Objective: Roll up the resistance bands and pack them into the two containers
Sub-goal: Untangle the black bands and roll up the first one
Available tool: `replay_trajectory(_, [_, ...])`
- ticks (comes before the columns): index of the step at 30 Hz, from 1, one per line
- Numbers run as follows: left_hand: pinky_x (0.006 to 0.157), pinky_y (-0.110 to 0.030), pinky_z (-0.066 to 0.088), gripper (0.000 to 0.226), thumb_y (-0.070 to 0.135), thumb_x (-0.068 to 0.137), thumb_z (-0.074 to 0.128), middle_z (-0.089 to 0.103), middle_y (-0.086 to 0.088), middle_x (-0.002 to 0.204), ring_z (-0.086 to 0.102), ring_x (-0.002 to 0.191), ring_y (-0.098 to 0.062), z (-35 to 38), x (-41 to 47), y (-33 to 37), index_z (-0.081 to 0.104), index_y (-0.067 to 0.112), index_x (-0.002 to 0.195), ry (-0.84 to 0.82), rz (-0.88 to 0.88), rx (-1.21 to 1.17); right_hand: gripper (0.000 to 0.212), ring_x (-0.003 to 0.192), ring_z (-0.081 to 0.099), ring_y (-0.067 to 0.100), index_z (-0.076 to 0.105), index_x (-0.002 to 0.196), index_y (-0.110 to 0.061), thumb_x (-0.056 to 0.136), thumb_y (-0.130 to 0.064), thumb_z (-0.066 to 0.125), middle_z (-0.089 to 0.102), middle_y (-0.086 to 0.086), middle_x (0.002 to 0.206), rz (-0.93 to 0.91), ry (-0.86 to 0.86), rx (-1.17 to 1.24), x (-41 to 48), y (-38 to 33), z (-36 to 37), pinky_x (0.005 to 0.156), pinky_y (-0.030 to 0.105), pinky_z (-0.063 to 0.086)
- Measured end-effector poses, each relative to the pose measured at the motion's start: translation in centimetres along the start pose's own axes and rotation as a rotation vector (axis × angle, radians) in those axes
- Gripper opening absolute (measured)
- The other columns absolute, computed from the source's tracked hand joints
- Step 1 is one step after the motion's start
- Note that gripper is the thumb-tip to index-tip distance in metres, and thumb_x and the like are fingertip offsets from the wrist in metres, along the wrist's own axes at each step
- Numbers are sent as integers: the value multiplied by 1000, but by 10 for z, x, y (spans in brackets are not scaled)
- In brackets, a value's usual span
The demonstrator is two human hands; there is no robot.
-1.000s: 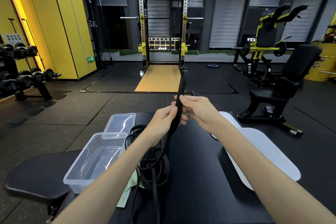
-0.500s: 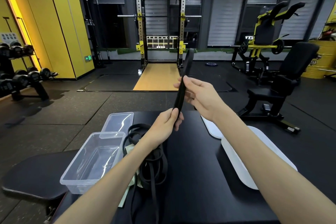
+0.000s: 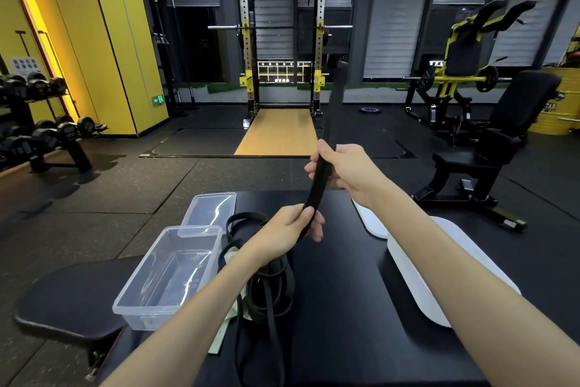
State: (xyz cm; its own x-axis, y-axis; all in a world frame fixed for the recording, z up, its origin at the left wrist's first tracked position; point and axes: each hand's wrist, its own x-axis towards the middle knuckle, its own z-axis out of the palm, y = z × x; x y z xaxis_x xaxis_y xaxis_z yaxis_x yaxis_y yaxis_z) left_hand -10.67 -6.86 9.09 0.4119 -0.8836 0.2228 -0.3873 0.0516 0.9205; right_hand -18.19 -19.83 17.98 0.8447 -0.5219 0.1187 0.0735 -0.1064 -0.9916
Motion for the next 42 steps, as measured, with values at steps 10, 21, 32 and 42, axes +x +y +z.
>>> replay_trajectory(10, [78, -26, 48, 35, 22, 105, 32, 62, -5, 76, 60, 73, -15, -1, 18, 31, 59, 7, 87, 40, 63, -174, 31, 34, 41, 21, 57, 100, 1, 103, -26, 41, 53, 13, 54, 50, -148, -47, -6, 17, 10, 38, 28, 40])
replay_trajectory(21, [57, -24, 39, 31, 24, 105, 33, 49, 2, 61, 47, 52, -14, 0, 7, -1, 54, 9, 88, 73, -68, -165, 18, 81, 65, 20, 56, 94, -6, 101, -20, 46, 67, 10, 90, 53, -112, 130, 16, -7, 2, 82, 36, 54])
replay_trajectory(32, [78, -29, 50, 35, 26, 105, 32, 71, -7, 89, 67, 81, -20, 9, 26, 0, 58, 2, 109, -21, -182, -313, 13, 63, 50, 14, 52, 97, -1, 99, 0, 39, 54, 4, 75, 252, -142, 221, 51, 27, -5, 64, 29, 47])
replay_trajectory(42, [57, -21, 31, 34, 29, 105, 28, 38, 9, 59, 34, 52, -7, 17, 45, -21, 53, 11, 93, 141, -130, -332, 33, 68, 64, 13, 62, 106, 1, 99, -28, 48, 70, 5, 82, 315, -208, 210, 58, 53, -5, 49, 22, 48])
